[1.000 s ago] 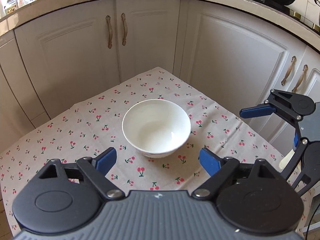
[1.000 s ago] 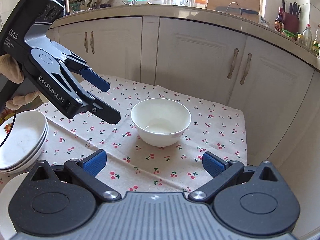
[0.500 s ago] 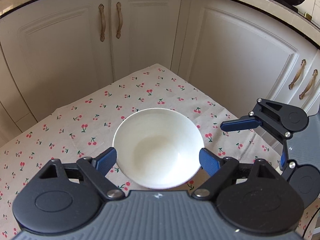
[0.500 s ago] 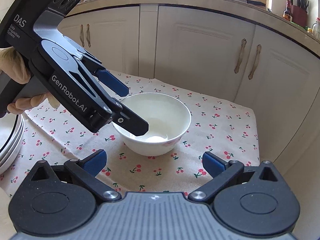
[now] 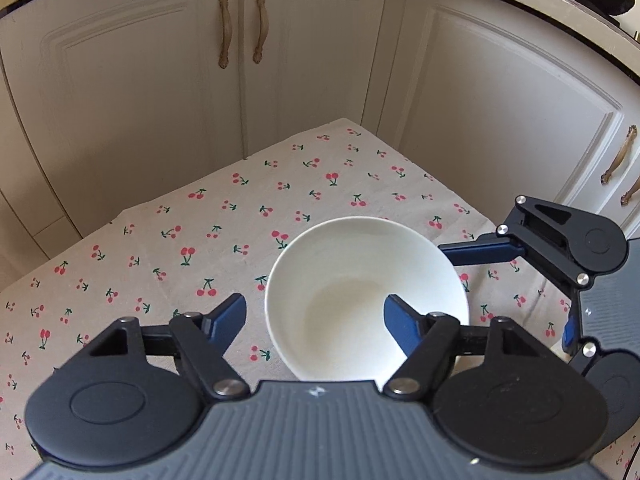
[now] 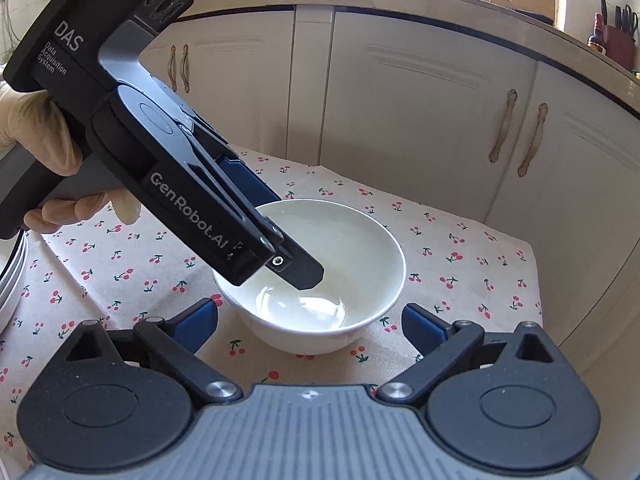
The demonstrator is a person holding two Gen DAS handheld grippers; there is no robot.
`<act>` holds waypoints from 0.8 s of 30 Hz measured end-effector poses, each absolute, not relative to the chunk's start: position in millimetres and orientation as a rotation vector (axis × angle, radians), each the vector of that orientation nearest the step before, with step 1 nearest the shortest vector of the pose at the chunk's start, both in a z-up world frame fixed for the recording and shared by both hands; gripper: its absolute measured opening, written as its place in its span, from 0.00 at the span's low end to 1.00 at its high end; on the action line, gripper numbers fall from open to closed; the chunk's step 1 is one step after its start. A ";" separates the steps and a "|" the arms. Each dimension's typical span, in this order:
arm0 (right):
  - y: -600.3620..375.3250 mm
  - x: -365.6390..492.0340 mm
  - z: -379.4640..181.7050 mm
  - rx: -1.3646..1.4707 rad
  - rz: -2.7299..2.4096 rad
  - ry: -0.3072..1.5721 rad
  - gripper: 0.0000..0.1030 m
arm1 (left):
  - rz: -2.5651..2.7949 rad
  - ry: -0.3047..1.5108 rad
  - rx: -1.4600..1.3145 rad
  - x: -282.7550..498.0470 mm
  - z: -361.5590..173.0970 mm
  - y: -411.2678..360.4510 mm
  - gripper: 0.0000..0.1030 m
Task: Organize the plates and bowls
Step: 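Grasp the bowl rim with the left tool and lift it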
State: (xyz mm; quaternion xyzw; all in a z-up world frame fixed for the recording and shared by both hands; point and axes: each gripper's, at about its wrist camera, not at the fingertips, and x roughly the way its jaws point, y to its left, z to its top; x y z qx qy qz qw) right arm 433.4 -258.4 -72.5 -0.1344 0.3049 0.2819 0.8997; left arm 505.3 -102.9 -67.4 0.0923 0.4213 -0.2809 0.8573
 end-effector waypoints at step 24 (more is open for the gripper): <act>-262.0 438.3 -73.7 -0.245 0.587 0.633 0.88 | -0.639 0.891 0.175 511.6 -71.4 -108.4 0.65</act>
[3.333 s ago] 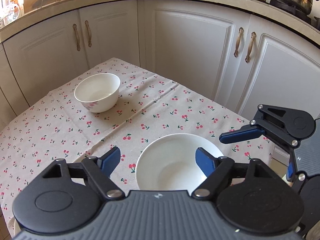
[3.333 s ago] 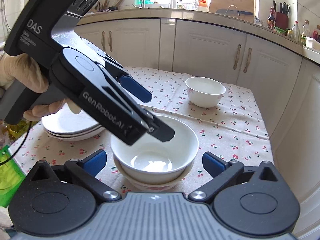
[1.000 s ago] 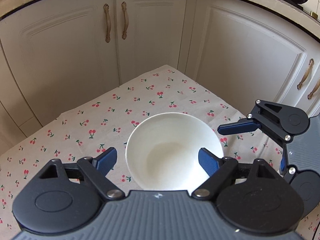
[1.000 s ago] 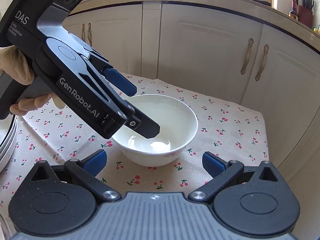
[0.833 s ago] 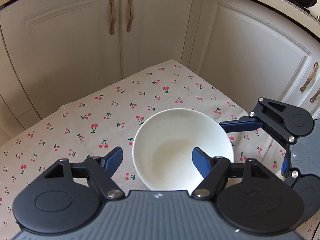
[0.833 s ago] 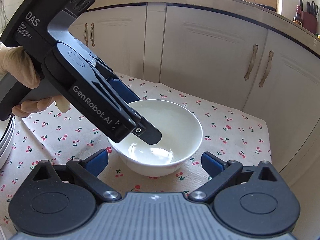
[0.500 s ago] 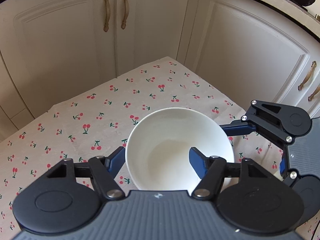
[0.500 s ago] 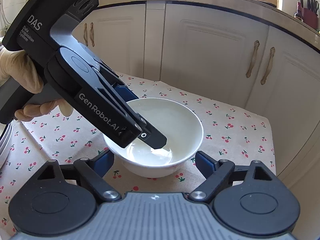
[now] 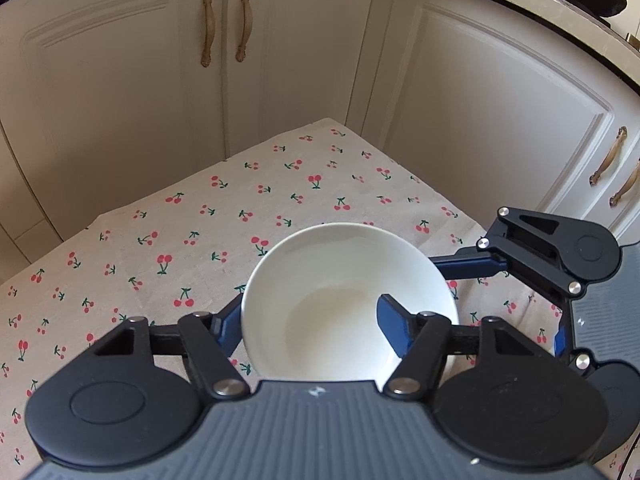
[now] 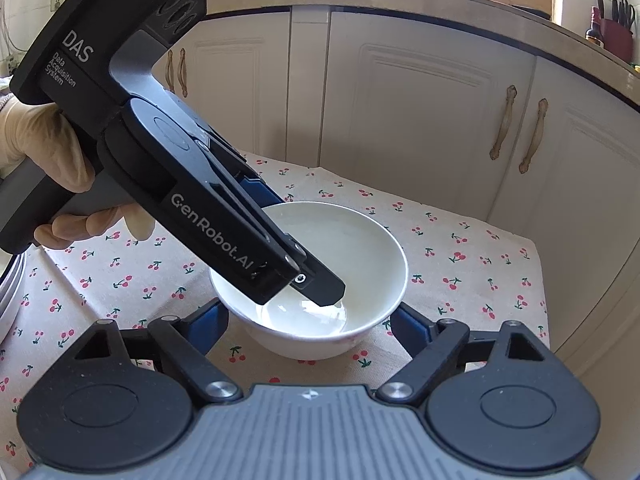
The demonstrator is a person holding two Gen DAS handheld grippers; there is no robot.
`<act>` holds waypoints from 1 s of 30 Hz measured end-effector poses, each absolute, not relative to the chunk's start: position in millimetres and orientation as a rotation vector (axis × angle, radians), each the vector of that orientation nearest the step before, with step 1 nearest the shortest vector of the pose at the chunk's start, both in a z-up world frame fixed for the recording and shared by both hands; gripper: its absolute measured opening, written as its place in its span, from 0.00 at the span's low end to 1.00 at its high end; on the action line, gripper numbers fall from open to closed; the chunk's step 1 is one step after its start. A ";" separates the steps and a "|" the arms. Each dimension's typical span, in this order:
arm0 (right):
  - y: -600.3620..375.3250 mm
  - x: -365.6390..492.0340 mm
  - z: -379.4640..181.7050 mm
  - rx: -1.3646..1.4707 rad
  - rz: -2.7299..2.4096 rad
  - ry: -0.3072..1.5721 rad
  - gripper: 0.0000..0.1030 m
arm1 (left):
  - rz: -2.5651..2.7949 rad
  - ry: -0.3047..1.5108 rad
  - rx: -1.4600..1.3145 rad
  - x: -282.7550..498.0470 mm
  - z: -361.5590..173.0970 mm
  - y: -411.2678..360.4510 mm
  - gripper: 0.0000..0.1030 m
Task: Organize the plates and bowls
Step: 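Grasp the bowl rim with the left tool and lift it, then carry the bowl with the left tool and lower it onto the bowl stack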
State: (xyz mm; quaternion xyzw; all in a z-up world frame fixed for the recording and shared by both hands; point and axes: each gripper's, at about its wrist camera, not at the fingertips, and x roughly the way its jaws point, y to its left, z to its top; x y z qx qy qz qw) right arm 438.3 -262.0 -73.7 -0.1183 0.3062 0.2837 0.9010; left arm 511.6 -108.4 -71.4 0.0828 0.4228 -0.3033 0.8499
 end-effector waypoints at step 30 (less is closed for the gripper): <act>-265.3 362.6 -19.1 -0.227 0.557 0.659 0.88 | -0.667 0.837 0.190 422.3 -15.2 -109.8 0.62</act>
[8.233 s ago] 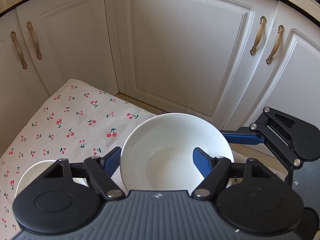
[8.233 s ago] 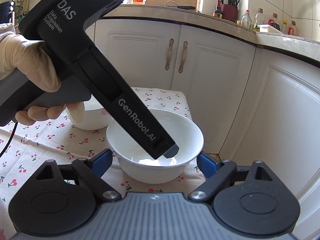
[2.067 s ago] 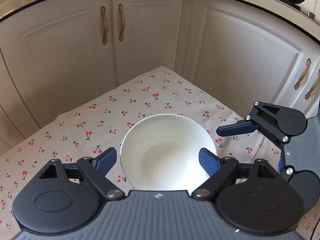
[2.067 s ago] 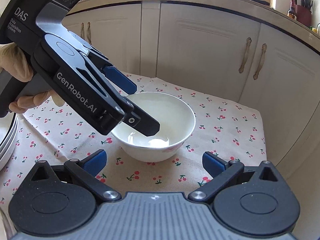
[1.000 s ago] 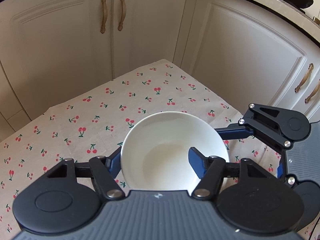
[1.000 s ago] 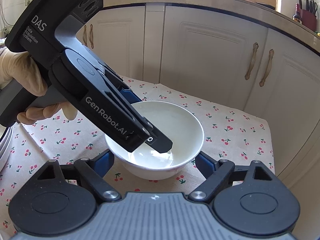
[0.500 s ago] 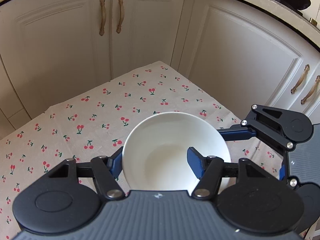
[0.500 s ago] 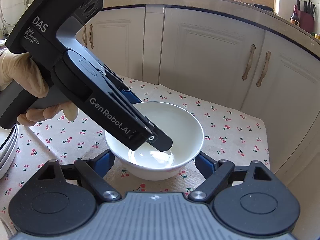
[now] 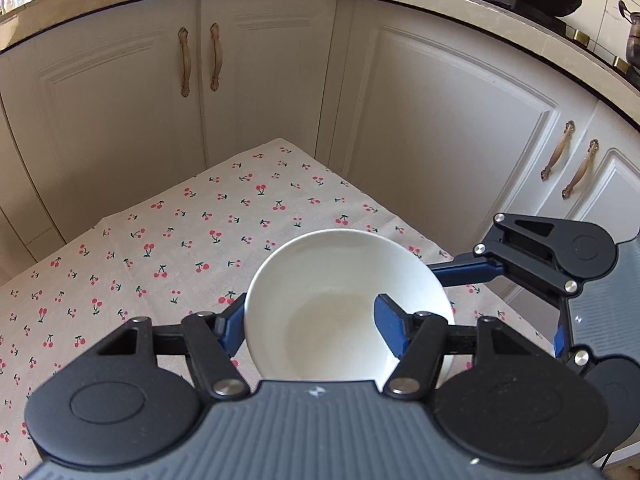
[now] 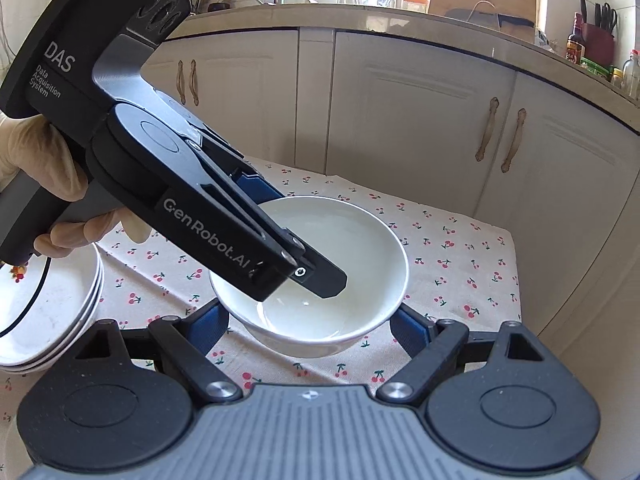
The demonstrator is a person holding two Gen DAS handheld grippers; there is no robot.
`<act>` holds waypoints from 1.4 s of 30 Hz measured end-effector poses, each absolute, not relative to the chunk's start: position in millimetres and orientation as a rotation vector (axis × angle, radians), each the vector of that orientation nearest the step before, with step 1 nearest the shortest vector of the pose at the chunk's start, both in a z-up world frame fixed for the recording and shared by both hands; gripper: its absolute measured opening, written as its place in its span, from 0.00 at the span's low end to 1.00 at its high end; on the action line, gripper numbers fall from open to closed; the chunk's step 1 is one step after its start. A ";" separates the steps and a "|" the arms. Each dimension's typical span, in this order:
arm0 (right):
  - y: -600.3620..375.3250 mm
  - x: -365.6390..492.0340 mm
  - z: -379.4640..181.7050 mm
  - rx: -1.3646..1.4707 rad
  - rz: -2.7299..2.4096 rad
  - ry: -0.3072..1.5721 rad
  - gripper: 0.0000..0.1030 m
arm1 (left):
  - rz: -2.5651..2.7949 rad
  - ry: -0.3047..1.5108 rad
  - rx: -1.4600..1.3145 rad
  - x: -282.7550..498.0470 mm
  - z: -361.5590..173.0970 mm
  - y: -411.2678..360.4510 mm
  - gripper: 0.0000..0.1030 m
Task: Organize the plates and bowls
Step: 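Carry the bowl with the left tool and lower it onto the bowl stack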
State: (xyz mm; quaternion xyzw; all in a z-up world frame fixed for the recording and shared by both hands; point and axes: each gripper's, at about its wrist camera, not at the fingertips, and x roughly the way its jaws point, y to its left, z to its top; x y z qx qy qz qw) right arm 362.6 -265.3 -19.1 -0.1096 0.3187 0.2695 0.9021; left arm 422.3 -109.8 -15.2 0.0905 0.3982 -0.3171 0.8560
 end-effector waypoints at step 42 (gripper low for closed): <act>-251.3 202.0 1.9 -0.253 0.562 0.680 0.88 | -0.675 0.809 0.171 258.5 -1.6 -93.5 0.64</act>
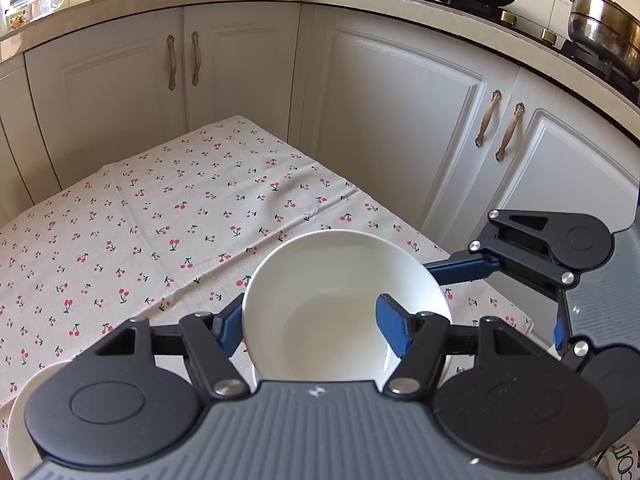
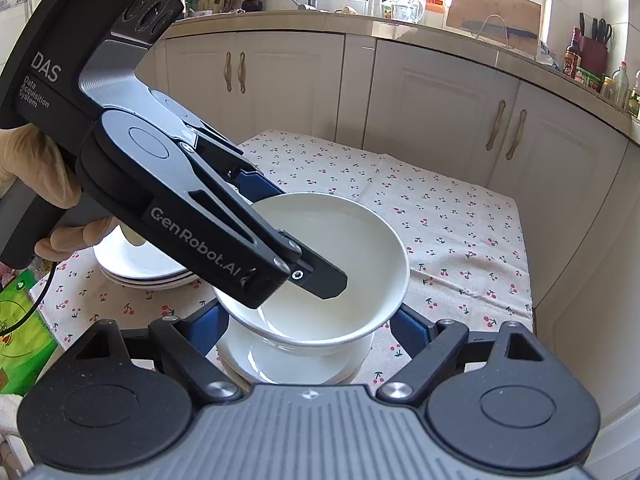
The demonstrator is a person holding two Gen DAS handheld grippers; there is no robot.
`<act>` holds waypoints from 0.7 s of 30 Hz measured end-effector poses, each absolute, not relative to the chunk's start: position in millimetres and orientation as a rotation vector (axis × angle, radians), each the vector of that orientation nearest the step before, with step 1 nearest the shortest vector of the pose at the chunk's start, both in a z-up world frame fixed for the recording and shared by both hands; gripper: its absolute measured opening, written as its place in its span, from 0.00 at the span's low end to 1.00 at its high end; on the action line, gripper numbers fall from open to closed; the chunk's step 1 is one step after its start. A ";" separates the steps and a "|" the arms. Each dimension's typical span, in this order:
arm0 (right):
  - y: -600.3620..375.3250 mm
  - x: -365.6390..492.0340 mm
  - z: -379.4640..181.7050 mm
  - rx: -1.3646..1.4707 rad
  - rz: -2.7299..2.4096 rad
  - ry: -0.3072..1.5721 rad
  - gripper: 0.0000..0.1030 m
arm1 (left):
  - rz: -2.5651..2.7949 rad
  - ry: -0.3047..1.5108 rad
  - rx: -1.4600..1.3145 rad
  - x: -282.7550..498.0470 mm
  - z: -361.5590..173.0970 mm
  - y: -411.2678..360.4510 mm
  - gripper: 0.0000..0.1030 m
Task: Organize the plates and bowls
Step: 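Carry the bowl with the left tool and lower it onto the bowl stack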
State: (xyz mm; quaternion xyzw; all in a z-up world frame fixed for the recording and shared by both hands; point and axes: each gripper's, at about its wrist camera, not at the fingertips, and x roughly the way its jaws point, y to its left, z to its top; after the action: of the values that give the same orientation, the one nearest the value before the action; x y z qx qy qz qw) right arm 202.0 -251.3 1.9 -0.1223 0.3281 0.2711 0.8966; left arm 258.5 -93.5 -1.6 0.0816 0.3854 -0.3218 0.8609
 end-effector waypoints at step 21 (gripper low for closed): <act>-250.2 198.6 -10.9 -0.241 0.575 0.715 0.88 | -0.677 0.831 0.181 255.0 -16.7 -92.6 0.65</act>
State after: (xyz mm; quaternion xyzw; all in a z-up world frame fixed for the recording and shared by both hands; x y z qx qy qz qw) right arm 198.6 -250.2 -10.9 -0.1162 0.3445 0.2767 0.8895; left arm 255.0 -92.6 -16.7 0.0859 0.3952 -0.3220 0.8560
